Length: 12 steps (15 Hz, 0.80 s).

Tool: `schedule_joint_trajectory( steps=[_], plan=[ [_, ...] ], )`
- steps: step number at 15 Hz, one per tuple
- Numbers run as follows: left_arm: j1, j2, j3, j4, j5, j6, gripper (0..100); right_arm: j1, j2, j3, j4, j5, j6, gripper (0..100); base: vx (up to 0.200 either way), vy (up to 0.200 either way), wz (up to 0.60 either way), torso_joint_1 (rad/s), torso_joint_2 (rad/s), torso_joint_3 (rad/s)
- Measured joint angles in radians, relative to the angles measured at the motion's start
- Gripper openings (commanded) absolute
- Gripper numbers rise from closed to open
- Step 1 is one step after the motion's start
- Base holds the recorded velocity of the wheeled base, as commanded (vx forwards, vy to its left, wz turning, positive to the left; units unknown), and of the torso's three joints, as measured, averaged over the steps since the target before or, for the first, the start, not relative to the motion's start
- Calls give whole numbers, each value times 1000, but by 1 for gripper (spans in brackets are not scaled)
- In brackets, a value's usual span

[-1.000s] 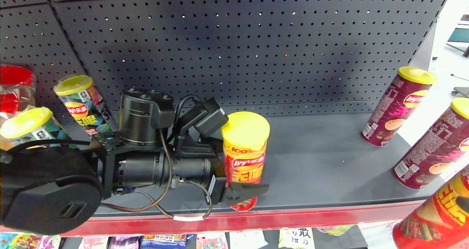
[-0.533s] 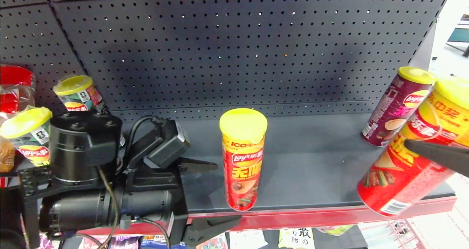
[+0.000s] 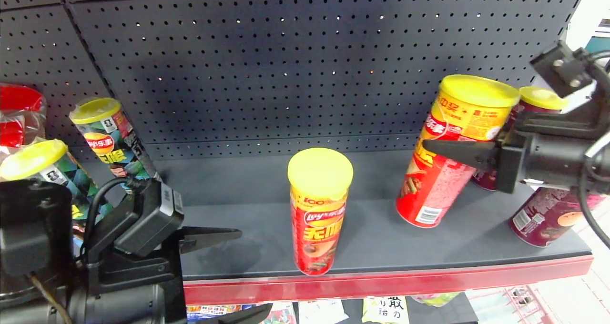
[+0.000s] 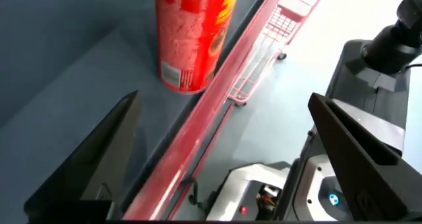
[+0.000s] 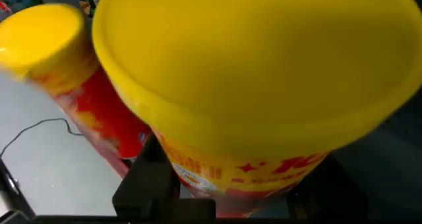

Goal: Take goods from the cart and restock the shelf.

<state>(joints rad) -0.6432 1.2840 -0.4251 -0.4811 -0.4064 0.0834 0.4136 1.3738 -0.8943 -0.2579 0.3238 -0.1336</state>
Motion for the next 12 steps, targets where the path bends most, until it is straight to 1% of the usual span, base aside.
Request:
schedule_joint_trajectory(
  steps=[2, 4, 5, 8, 12],
  plan=[
    [1, -49, 34, 1, 40, -10, 100, 10, 91, -76, -36, 2, 1, 0, 0, 0, 0, 0, 0, 0],
    [3, -95, 55, 4, 79, -37, 100, 18, 180, -163, -65, 10, 1, 0, 0, 0, 0, 0, 0, 0],
    [4, -116, 60, 18, 95, -44, 100, 27, 221, -201, -70, 17, 7, 0, 0, 0, 0, 0, 0, 0],
    [6, -166, 63, 74, 114, -49, 100, 56, 331, -288, -74, 24, 30, 0, 0, 0, 0, 0, 0, 0],
    [10, -190, 58, 82, 130, -49, 100, 75, 433, -355, -76, 29, 34, 0, 0, 0, 0, 0, 0, 0]
  ],
)
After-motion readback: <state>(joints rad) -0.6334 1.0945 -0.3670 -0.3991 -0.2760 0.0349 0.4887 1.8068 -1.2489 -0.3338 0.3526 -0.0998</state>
